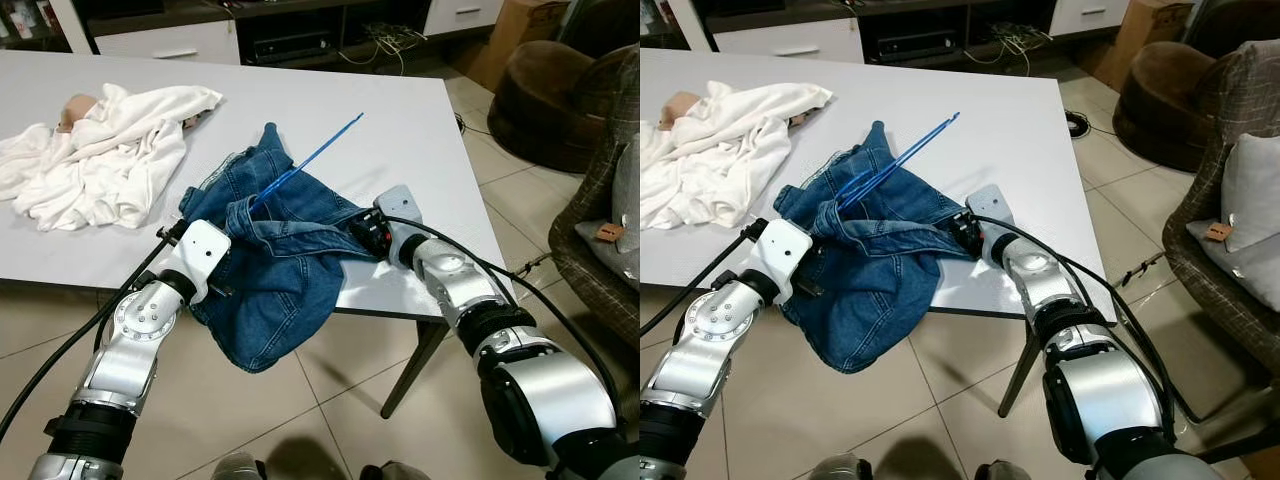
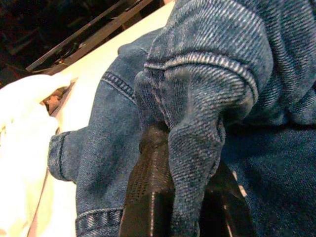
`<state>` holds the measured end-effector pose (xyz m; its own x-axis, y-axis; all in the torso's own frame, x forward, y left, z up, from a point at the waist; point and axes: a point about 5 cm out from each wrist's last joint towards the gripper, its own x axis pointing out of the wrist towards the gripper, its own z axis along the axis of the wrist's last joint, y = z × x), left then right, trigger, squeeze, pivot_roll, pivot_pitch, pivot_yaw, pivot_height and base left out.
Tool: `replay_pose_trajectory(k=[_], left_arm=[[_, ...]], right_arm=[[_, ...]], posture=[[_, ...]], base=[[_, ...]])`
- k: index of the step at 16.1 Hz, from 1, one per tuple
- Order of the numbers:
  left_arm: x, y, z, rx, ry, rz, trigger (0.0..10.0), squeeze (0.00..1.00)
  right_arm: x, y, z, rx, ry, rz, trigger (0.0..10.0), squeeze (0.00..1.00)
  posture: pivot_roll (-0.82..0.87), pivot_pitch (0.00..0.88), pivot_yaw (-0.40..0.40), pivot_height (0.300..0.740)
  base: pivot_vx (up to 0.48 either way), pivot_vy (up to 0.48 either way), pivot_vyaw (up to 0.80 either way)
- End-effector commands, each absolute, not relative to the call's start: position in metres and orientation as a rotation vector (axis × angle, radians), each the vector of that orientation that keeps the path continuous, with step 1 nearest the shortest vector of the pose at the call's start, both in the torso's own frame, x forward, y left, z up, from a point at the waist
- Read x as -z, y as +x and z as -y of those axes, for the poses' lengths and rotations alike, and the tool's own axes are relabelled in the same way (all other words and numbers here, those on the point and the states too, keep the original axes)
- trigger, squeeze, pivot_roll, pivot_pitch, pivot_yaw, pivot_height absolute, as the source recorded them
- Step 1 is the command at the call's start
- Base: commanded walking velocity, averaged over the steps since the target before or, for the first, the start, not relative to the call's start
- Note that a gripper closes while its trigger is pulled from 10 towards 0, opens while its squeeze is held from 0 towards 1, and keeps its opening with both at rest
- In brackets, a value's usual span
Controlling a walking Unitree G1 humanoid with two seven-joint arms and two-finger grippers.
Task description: Hang hanger
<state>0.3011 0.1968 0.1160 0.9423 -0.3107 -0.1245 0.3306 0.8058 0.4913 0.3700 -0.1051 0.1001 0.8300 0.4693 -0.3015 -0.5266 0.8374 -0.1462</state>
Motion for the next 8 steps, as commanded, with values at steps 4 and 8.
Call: replay_pose_trajectory(k=[4,8], left_arm=[[-0.1215,0.302,-0.1982,0.34,0.545,-0.02,10.0,0.0],[-0.1216,0.302,-0.1983,0.34,0.545,-0.02,10.0,0.0]], right_arm=[[-0.0898,0.3631,0.0911,-0.618,-0.187,-0.326,0.0,0.0],[-0.0936,0.3671,0.0962,-0.551,-0.089,-0.328,0.0,0.0]], posture=[[0.03,0.028,-0.012,0.74],[0.02,0.027,-0.011,0.74]], base=[[0.0,0.0,0.0],[0.0,0.0,0.0]])
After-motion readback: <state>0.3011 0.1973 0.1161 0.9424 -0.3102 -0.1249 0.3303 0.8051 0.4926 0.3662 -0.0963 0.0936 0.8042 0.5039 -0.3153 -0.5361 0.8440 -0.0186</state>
